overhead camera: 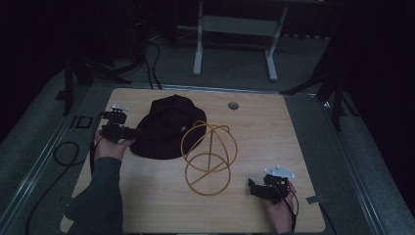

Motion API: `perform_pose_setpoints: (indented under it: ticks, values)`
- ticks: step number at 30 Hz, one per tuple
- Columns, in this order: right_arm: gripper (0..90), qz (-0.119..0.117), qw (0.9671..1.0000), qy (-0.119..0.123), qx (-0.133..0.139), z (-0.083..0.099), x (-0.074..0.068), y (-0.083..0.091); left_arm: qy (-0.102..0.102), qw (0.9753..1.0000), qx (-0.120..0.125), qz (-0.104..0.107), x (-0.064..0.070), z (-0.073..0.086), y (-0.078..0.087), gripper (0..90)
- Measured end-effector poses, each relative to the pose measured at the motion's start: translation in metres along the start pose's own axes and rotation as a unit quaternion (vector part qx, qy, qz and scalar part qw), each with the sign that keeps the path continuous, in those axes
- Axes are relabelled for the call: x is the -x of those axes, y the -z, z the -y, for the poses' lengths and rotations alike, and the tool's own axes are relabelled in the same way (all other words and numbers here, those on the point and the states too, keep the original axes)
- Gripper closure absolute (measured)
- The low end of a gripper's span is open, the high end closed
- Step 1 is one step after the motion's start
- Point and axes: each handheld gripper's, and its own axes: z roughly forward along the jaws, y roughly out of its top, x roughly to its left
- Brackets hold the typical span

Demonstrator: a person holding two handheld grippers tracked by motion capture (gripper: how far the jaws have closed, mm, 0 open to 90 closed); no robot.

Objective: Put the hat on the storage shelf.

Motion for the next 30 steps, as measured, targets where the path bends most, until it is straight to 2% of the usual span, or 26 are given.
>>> perform_pose_setpoints:
  ticks: [13,14,15,18,20,23,26,29,30]
  values:
    - [12.5,0.0,1.0,-0.001,0.0,0.0,0.0,0.0,-0.017,0.9992,-0.031,0.018,0.004,-0.029,-0.006,44.4]
    - [12.5,0.0,1.0,0.0,0.0,0.0,0.0,0.0,-0.019,0.9986,-0.038,0.031,0.004,-0.033,-0.007,44.2]
    - [12.5,0.0,1.0,0.0,0.0,0.0,0.0,0.0,-0.019,0.9986,-0.038,0.031,0.004,-0.033,-0.007,43.9]
    - [12.5,0.0,1.0,-0.001,0.0,0.0,0.0,0.0,-0.029,0.9975,-0.04,0.051,0.005,-0.04,-0.008,43.9]
    - [12.5,0.0,1.0,-0.001,0.0,0.0,0.0,0.0,-0.039,0.9969,-0.049,0.048,0.007,-0.046,-0.01,43.8]
    - [12.5,0.0,1.0,0.0,0.0,0.0,0.0,0.0,-0.04,0.9968,-0.049,0.049,0.008,-0.05,-0.011,43.9]
    - [12.5,0.0,1.0,-0.001,0.0,0.0,-0.001,0.0,-0.052,0.9961,-0.06,0.039,0.011,-0.058,-0.014,43.6]
    - [12.5,0.0,1.0,-0.001,0.0,0.0,-0.001,0.0,-0.053,0.9961,-0.058,0.041,0.012,-0.062,-0.015,43.9]
    - [12.5,0.0,1.0,-0.001,0.0,0.0,-0.001,0.0,-0.06,0.9957,-0.062,0.033,0.015,-0.066,-0.016,43.9]
